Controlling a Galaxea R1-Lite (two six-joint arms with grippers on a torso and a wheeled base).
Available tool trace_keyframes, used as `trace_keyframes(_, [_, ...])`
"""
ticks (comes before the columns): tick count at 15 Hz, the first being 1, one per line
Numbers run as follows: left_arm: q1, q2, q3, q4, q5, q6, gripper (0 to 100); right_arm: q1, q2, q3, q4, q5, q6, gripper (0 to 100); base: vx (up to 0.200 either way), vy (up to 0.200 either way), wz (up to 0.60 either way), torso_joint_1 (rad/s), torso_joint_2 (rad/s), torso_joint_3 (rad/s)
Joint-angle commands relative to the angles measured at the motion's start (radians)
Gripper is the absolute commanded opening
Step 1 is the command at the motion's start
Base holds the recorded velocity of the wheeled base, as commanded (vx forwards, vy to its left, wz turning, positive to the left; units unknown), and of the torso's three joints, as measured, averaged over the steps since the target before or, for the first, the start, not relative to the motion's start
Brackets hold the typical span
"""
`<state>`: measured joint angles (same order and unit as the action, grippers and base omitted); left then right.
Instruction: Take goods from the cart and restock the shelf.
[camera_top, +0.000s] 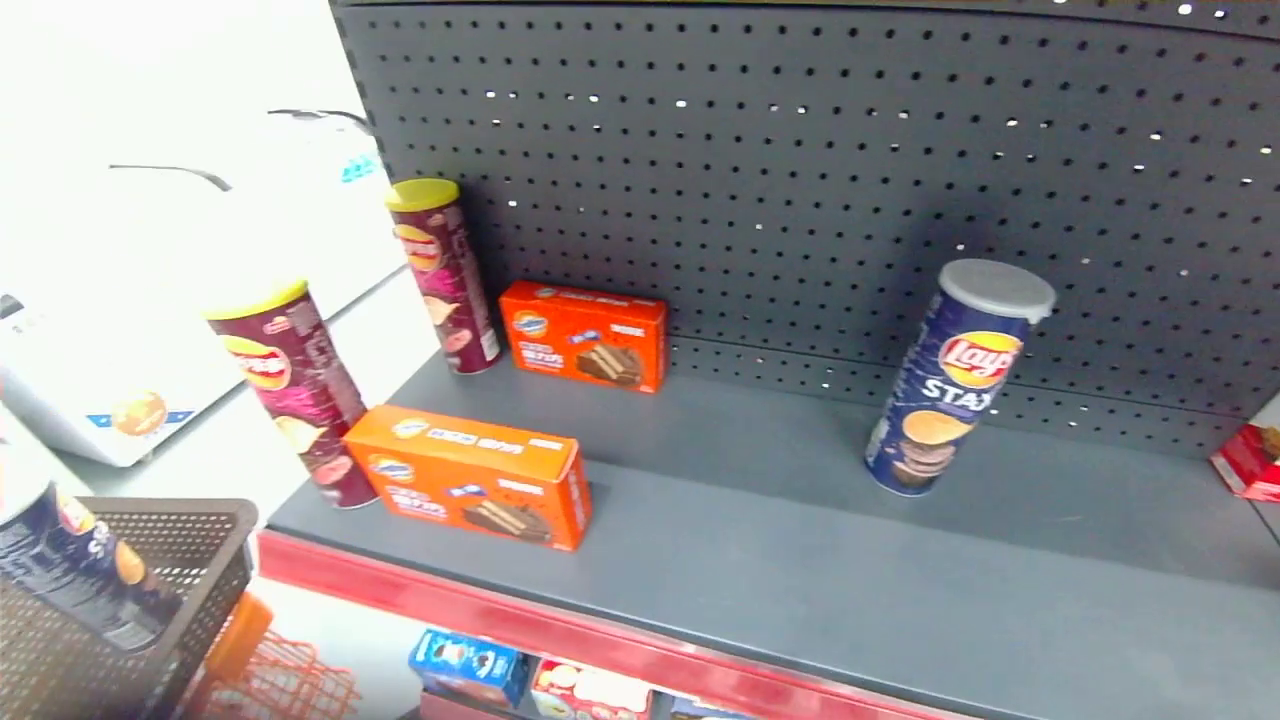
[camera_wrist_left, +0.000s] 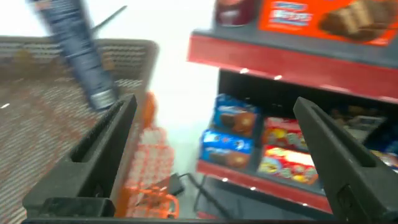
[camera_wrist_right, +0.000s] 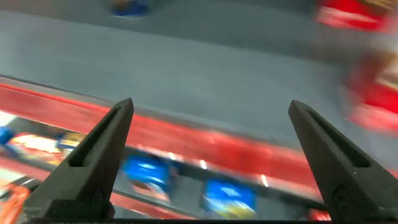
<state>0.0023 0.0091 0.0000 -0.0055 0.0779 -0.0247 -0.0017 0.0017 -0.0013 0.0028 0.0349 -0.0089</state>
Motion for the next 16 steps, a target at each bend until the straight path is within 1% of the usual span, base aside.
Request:
trace_keyframes(1, [0.001, 0.002, 0.0, -0.001, 0.0, 0.0, 100, 0.0, 0.0, 0.0, 0.0, 0.0, 0.0, 100, 0.0, 0.0, 0.6, 0.007, 0.0, -0.002])
trace_keyframes(4, [0.001, 0.002, 0.0, -0.001, 0.0, 0.0, 100, 0.0, 0.0, 0.0, 0.0, -0.001, 0.004, 100, 0.0, 0.0, 0.6, 0.005, 0.0, 0.002])
trace_keyframes(12, [0.001, 0.002, 0.0, -0.001, -0.017, 0.003, 100, 0.0, 0.0, 0.0, 0.0, -0.001, 0.004, 100, 0.0, 0.0, 0.0, 0.0, 0.0, 0.0])
trace_keyframes(13, [0.001, 0.0, -0.025, 0.004, 0.005, 0.005, 100, 0.0, 0.0, 0.001, 0.0, -0.001, 0.003, 100, 0.0, 0.0, 0.0, 0.0, 0.0, 0.0])
trace_keyframes(14, [-0.001, 0.018, -0.08, 0.012, 0.008, 0.015, 100, 0.0, 0.0, 0.0, 0.0, -0.001, 0.004, 100, 0.0, 0.0, 0.0, 0.0, 0.0, 0.0])
trace_keyframes(15, [-0.001, 0.083, -0.127, 0.033, 0.01, 0.019, 100, 0.0, 0.0, 0.0, 0.0, -0.001, 0.004, 100, 0.0, 0.0, 0.0, 0.0, 0.0, 0.0])
trace_keyframes(16, [0.004, 0.192, -0.202, 0.062, 0.013, 0.019, 100, 0.0, 0.0, 0.001, 0.0, -0.001, 0.003, 100, 0.0, 0.0, 0.0, 0.0, 0.0, 0.0])
